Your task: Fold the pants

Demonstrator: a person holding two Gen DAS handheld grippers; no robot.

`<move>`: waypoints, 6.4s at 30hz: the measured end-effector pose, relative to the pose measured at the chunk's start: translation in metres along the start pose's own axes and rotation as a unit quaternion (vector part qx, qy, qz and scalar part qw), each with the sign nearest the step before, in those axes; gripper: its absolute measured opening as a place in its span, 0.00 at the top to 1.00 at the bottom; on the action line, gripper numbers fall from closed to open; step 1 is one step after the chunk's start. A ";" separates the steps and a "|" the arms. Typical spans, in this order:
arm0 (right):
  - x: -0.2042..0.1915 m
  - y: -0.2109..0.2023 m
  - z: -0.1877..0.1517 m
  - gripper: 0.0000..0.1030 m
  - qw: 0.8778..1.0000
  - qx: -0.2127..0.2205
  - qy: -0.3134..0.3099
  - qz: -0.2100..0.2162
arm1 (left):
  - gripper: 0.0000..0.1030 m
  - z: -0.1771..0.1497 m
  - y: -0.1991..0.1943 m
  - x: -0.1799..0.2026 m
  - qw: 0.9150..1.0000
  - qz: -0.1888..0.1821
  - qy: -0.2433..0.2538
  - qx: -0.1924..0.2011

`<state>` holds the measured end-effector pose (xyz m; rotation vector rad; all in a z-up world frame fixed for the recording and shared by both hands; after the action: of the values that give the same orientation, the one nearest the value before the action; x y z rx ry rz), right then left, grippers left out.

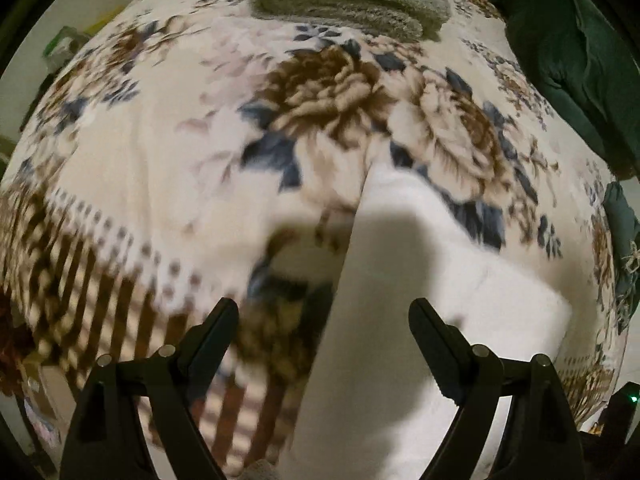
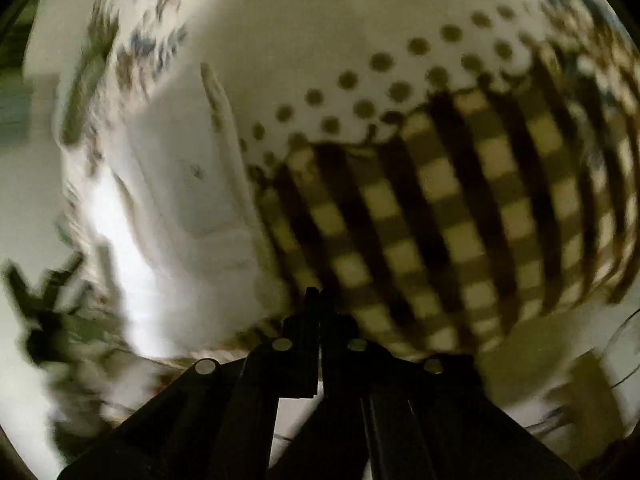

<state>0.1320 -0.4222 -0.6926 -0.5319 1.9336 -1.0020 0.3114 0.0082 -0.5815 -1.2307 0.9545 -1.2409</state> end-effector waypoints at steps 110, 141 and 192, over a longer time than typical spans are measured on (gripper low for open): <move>-0.081 0.092 -0.024 0.60 0.982 0.056 0.024 0.181 | 0.66 -0.069 0.047 -0.017 0.957 -0.281 -0.006 -0.069; -0.237 -0.088 -0.011 0.71 0.972 0.097 -0.117 0.180 | 0.77 0.003 -0.140 0.011 0.949 -0.307 -0.036 0.056; -0.559 0.071 0.287 0.49 0.968 0.162 -0.183 -0.060 | 0.69 0.391 -0.029 -0.112 0.986 -0.128 0.018 0.109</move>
<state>0.6730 -0.1258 -0.5546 -0.6027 1.3926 -1.1771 0.6757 0.1776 -0.5109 -1.1839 0.6786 -1.5312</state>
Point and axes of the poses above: each gripper's, at about its wrist camera, not at the fingertips, and y roughly the way its jaws point, x to its right, z to its top, the point moved 1 cm from there along y, roughly the way its jaws point, and after that the axes turned 5 degrees about -x, right-handed, at the moved point
